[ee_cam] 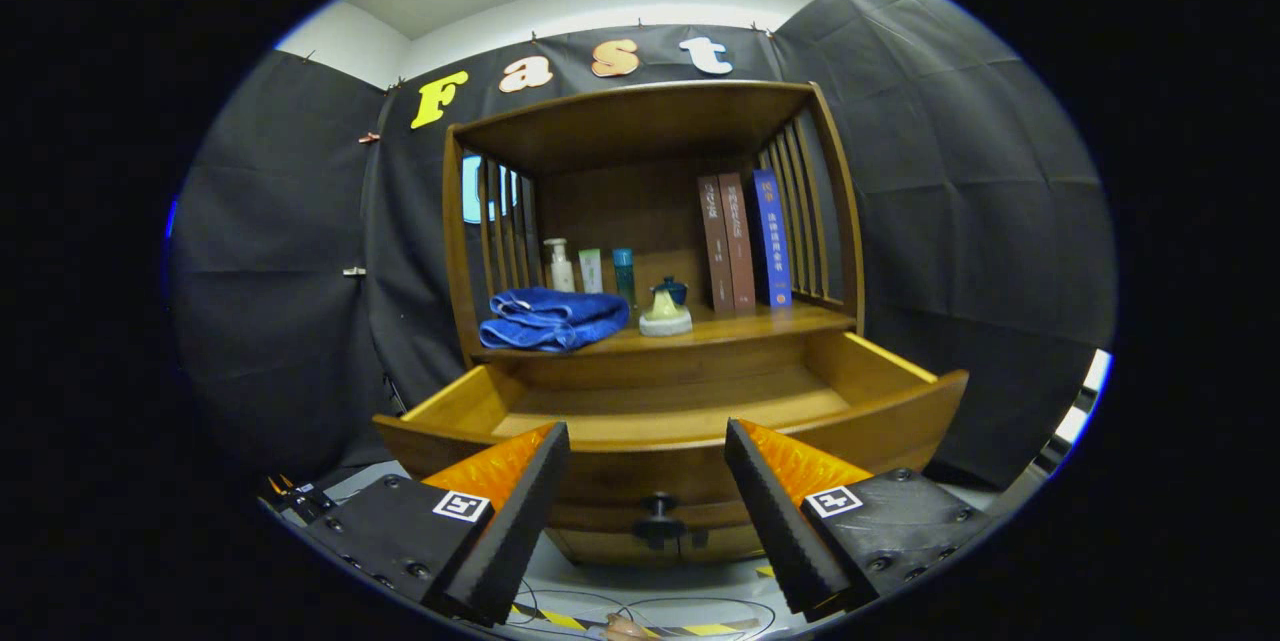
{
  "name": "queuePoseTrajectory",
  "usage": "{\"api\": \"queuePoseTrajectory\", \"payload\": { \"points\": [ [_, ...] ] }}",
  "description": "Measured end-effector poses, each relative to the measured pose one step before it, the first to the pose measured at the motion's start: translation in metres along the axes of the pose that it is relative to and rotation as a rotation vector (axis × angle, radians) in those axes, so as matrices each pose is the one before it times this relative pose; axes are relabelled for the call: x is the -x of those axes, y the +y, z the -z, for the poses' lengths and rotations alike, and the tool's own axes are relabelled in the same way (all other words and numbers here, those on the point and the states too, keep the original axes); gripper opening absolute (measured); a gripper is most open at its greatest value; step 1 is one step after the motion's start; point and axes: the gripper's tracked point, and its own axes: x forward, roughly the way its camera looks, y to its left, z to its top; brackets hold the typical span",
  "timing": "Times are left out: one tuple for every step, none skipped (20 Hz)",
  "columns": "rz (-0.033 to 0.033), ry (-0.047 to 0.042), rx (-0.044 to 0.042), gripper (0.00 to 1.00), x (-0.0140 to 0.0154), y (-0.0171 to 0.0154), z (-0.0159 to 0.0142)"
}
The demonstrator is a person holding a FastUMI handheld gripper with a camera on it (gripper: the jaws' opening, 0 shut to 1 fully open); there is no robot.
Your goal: Pull open the drawer, take out the items inside it, and place them on the countertop above the cabinet.
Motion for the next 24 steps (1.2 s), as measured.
{"api": "queuePoseTrajectory", "payload": {
  "points": [
    [0.00736, 0.00915, 0.00384, 0.99, -0.00268, -0.00325, 0.01174],
    [0.00679, 0.01011, 0.00561, 0.99, -0.00606, -0.00282, 0.00963],
    [0.00666, 0.00433, 0.00829, 0.99, -0.00396, -0.00217, 0.00736],
    [0.00086, 0.01003, 0.00301, 0.99, -0.00359, -0.00084, 0.00765],
    [-0.00026, 0.01308, -0.00054, 0.99, -0.00456, 0.00022, 0.00733],
    [0.00043, 0.01297, -0.00172, 0.99, -0.00458, 0.0007, 0.00627],
    [0.00416, 0.00985, -0.00135, 0.99, -0.00486, 0.00007, 0.00431],
    [0.00149, 0.00497, -0.00523, 0.99, -0.00404, 0.00024, 0.00257],
    [0.00291, -0.00063, -0.00169, 0.99, -0.00283, 0.00084, 0.00101],
    [0.00088, 0.00111, 0.00024, 0.99, -0.00278, 0.00102, 0.00114],
    [0.00128, 0.00576, -0.00057, 0.99, -0.00241, 0.00138, 0.00278],
    [-0.00031, 0.00729, 0.00013, 0.99, -0.0023, 0.00107, 0.00244],
    [0.01005, 0.00608, -0.00039, 0.99, -0.00102, -0.00077, 0.00117],
    [0.00309, -0.01158, -0.00489, 0.99, 0.00026, -0.0011, -0.00239],
    [0.00593, 0.00083, -0.00781, 0.99, -0.00142, -0.00019, 0.00021],
    [0.00759, -0.00587, 0.0015, 0.98, 0.00093, -0.0005, 0.00021],
    [0.00515, -0.00402, 0.00955, 0.97, -0.00095, 0.0017, -0.00105],
    [0.00343, -0.0025, 0.00706, 0.98, 0.00032, 0.00037, 0.00068],
    [0.00196, -0.00427, -0.00093, 0.98, -0.0005, 0.00012, -0.0006],
    [0.00011, -0.00148, -0.00456, 0.99, 0.00045, 0.00005, -0.00043],
    [0.0002, -0.00364, -0.00078, 0.99, -0.00069, 0.00083, -0.00041],
    [0.00215, 0.00237, 0.00522, 0.99, -0.00151, 0.00056, -0.00028],
    [0.00236, 0.00156, 0.00157, 0.99, -0.00322, -0.0002, -0.00128],
    [0.00043, 0.00284, -0.00209, 0.99, -0.00456, -0.00011, -0.00134]
  ]
}}
